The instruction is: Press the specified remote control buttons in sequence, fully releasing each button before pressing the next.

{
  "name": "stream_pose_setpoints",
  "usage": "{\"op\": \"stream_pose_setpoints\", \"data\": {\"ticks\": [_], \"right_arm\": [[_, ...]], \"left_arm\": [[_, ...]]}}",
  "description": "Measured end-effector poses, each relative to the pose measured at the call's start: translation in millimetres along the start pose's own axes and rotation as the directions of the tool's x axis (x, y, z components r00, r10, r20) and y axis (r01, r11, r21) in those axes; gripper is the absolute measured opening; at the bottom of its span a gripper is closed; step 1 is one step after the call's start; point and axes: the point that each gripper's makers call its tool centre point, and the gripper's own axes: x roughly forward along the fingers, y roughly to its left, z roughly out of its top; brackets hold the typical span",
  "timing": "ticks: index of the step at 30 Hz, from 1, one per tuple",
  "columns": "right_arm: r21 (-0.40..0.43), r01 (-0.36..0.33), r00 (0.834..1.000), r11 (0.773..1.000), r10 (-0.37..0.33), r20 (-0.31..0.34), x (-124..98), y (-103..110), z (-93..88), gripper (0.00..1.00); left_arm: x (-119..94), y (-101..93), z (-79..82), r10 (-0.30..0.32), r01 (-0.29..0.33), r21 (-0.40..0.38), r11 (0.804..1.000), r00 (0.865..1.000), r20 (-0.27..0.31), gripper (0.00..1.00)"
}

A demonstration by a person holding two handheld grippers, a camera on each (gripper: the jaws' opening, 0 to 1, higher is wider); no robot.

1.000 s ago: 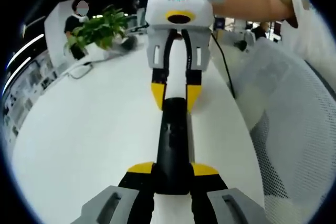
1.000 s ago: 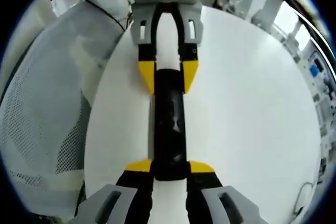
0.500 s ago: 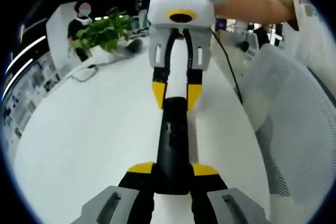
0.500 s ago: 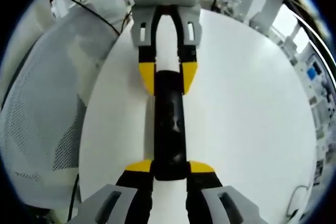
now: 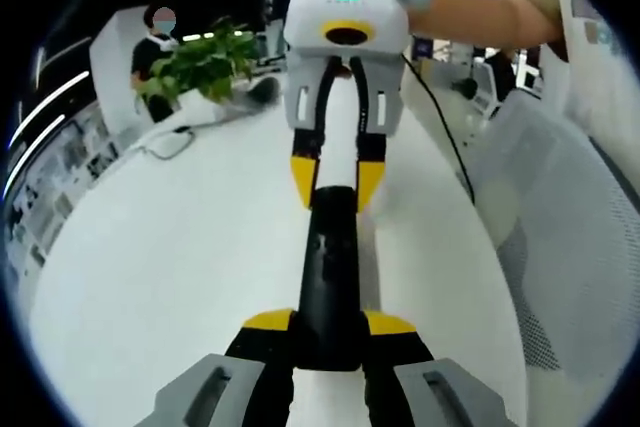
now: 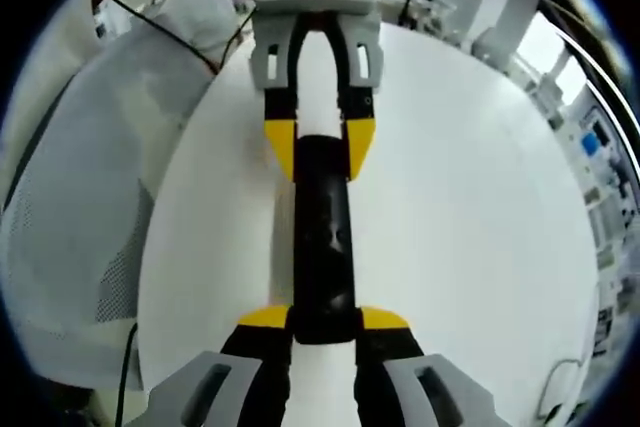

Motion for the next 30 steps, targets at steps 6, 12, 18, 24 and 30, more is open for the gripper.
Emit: {"op": "stream_pose_setpoints", "data": {"ticks": [6, 12, 18, 24, 30], "right_arm": [[-0.004, 0.009, 1.000, 1.000, -0.009, 0.004, -1, -10, 2.0, 0.21], [0.003, 0.022, 1.000, 1.000, -0.022, 0.011, -2, -24, 1.6, 0.21], [0.005, 0.030, 0.999, 1.000, -0.030, 0.014, -2, -36, -0.3, 0.21], [0.010, 0.040, 0.999, 0.999, -0.040, 0.018, -3, -50, -3.2, 0.21], [0.014, 0.055, 0.998, 0.998, -0.055, 0.019, -1, -66, -6.0, 0.21]], "left_arm": [[-2, 11.4, 1.1, 0.007, -0.007, 0.004, 1.000, 1.000, -0.003, 0.24], [-3, 25.5, 3.9, 0.015, -0.015, 0.013, 1.000, 1.000, -0.004, 0.24], [-1, 37.1, 5.3, 0.016, -0.016, 0.020, 1.000, 1.000, -0.009, 0.24], [2, 51.2, 7.3, 0.020, -0.020, 0.023, 1.000, 1.000, -0.008, 0.24], [5, 67.0, 8.3, 0.027, -0.027, 0.034, 0.999, 1.000, -0.016, 0.24]]}}
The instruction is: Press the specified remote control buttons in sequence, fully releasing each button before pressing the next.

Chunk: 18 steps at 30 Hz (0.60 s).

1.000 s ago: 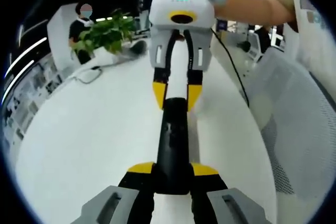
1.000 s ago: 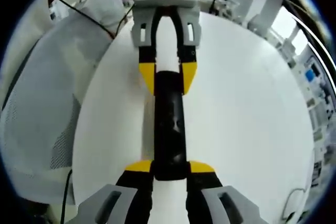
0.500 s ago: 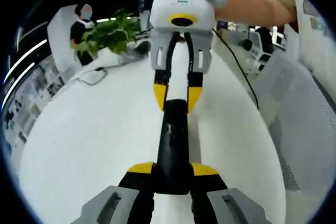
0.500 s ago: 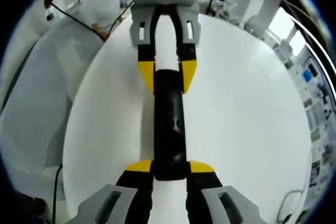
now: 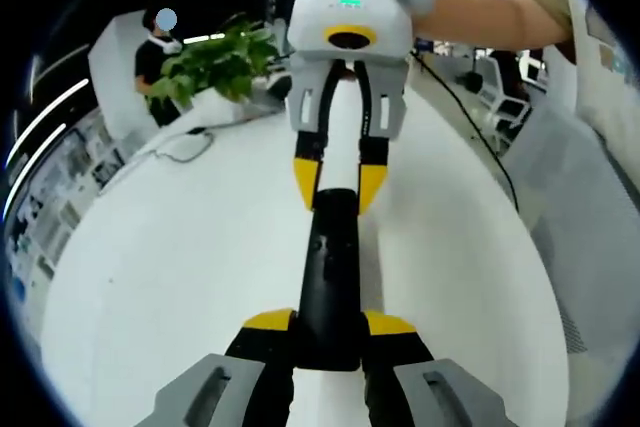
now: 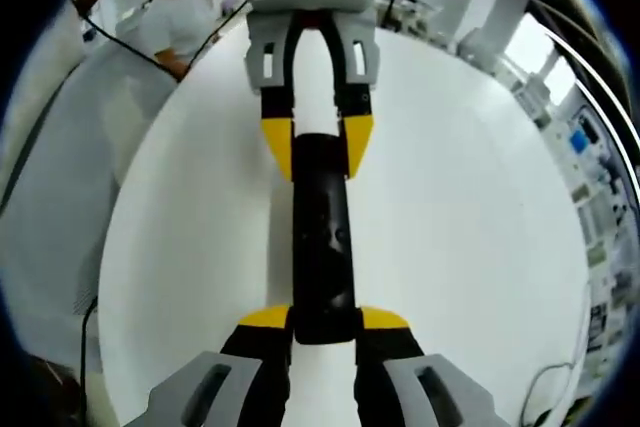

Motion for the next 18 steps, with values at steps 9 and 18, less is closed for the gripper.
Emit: {"op": "stream_pose_setpoints", "data": {"ticks": [9, 18], "right_arm": [[0.002, 0.004, 1.000, 1.000, -0.004, 0.004, 4, -17, -2.7, 0.21], [-0.003, 0.014, 1.000, 1.000, -0.014, 0.001, 8, -32, -3.7, 0.21]], "left_arm": [[5, 17.3, -2.4, 0.004, -0.004, -0.004, 1.000, 1.000, 0.000, 0.24], [7, 33.2, -4.7, 0.012, -0.011, 0.004, 1.000, 1.000, -0.010, 0.24]]}}
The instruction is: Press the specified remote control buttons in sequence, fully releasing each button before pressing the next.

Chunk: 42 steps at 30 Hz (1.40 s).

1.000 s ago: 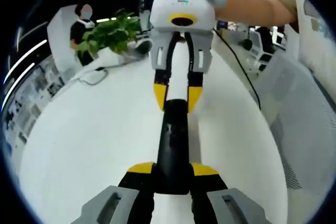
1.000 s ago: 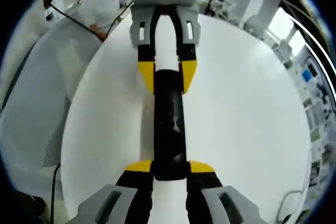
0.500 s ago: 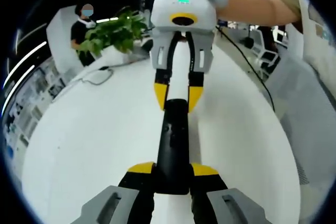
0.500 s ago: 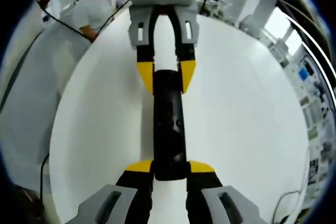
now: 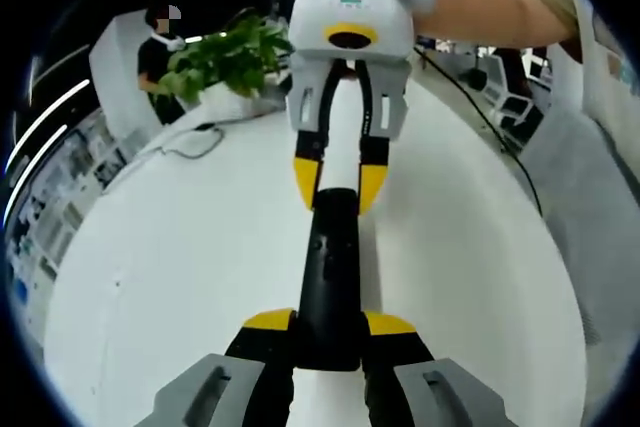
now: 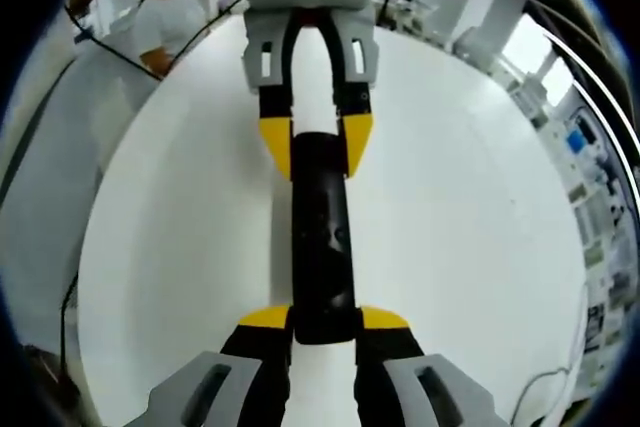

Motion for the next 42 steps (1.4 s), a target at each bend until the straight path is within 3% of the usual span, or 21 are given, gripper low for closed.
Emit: {"op": "stream_pose_setpoints", "data": {"ticks": [21, 42], "right_arm": [[-0.005, -0.002, 1.000, 1.000, 0.002, -0.011, 18, -25, -1.6, 0.21], [-0.017, -0.015, 0.999, 1.000, 0.015, -0.038, 28, -35, -3.7, 0.21]], "left_arm": [[12, 25.8, -15.2, 0.002, -0.002, -0.008, 1.000, 0.999, -0.043, 0.24], [19, 32.8, -25.6, -0.004, 0.001, -0.036, 0.999, 0.997, -0.083, 0.24]]}}
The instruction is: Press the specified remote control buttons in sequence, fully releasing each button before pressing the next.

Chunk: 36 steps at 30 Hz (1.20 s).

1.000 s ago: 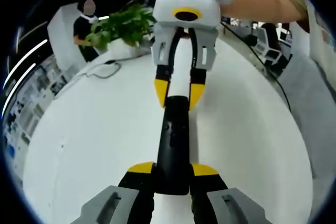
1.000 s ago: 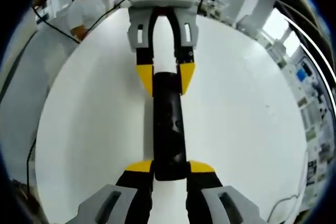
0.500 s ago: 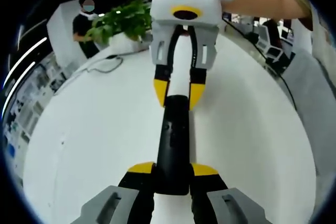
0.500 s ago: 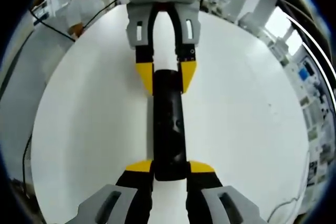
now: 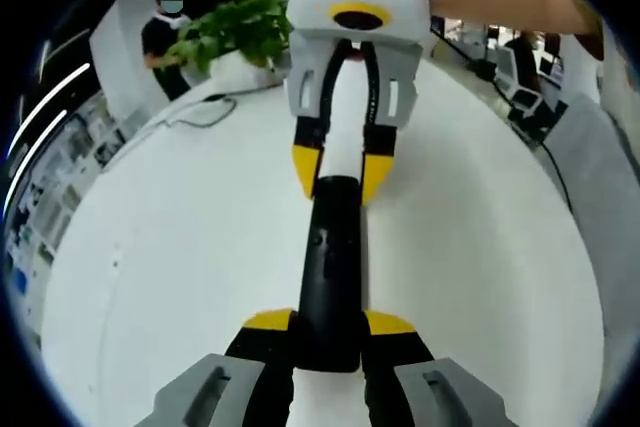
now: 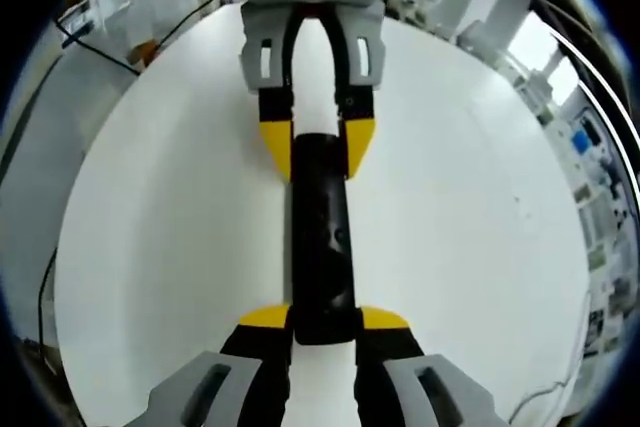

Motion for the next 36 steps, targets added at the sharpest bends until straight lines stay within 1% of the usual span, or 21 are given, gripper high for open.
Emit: {"op": "stream_pose_setpoints", "data": {"ticks": [5, 17, 30, 36], "right_arm": [[0.007, -0.006, 1.000, 1.000, 0.006, 0.000, 2.9, 0.2, -1.7, 0.21], [0.019, -0.007, 1.000, 1.000, 0.007, 0.003, 2.5, 0.1, -1.8, 0.22], [0.032, 0.007, 1.000, 0.999, -0.007, -0.004, 2.4, 0.3, -2.2, 0.22], [0.048, 0.021, 1.000, 0.999, -0.021, 0.002, 2.1, 0.5, -2.5, 0.22]], "left_arm": [[0.8, 1.6, -1.7, -0.004, 0.004, 0.009, 1.000, 1.000, -0.013, 0.24], [2.7, 3.4, -3.3, -0.005, 0.005, 0.001, 1.000, 1.000, -0.012, 0.24], [2.3, 6.0, -5.1, 0.019, -0.019, 0.005, 1.000, 1.000, -0.024, 0.24], [2.2, 3.1, -3.0, 0.034, -0.034, 0.026, 0.999, 0.999, -0.033, 0.24]]}}
